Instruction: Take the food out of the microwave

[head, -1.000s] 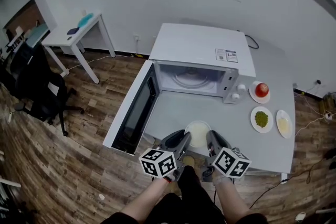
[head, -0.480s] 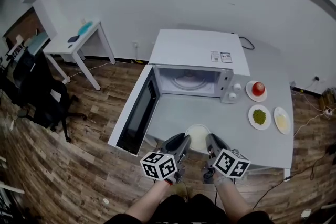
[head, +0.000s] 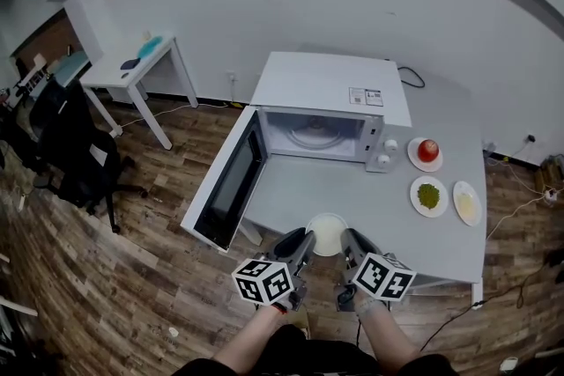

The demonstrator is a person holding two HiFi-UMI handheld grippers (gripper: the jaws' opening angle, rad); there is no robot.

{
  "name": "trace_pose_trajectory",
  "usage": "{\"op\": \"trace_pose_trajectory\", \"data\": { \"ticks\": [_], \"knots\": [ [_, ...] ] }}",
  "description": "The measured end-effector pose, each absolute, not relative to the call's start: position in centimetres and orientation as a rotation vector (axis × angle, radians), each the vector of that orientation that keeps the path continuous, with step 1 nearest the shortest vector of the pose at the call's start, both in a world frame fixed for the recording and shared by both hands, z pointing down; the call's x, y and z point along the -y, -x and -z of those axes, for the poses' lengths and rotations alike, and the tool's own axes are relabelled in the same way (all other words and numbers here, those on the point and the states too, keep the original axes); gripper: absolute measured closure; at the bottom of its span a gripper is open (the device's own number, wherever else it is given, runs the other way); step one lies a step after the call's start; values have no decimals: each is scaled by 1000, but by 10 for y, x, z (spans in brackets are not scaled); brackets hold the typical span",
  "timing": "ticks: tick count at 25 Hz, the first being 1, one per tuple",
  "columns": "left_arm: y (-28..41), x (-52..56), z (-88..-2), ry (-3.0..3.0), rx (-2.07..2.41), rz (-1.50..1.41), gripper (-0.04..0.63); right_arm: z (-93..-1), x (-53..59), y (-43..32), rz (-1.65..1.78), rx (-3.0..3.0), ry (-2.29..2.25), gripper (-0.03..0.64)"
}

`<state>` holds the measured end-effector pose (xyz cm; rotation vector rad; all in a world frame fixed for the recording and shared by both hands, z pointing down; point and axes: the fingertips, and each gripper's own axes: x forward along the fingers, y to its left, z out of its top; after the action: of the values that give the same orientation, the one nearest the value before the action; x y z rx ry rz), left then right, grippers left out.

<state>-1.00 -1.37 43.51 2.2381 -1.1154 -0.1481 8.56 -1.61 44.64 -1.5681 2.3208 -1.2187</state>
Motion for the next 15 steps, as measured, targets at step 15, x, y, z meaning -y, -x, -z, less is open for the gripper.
{"op": "trace_pose_trajectory", "data": {
  "ticks": [15],
  "knots": [
    [-12,-52,-429,-2206,1155,146,499,-441,-47,-109,1250,-2344,1523,566]
  ]
}}
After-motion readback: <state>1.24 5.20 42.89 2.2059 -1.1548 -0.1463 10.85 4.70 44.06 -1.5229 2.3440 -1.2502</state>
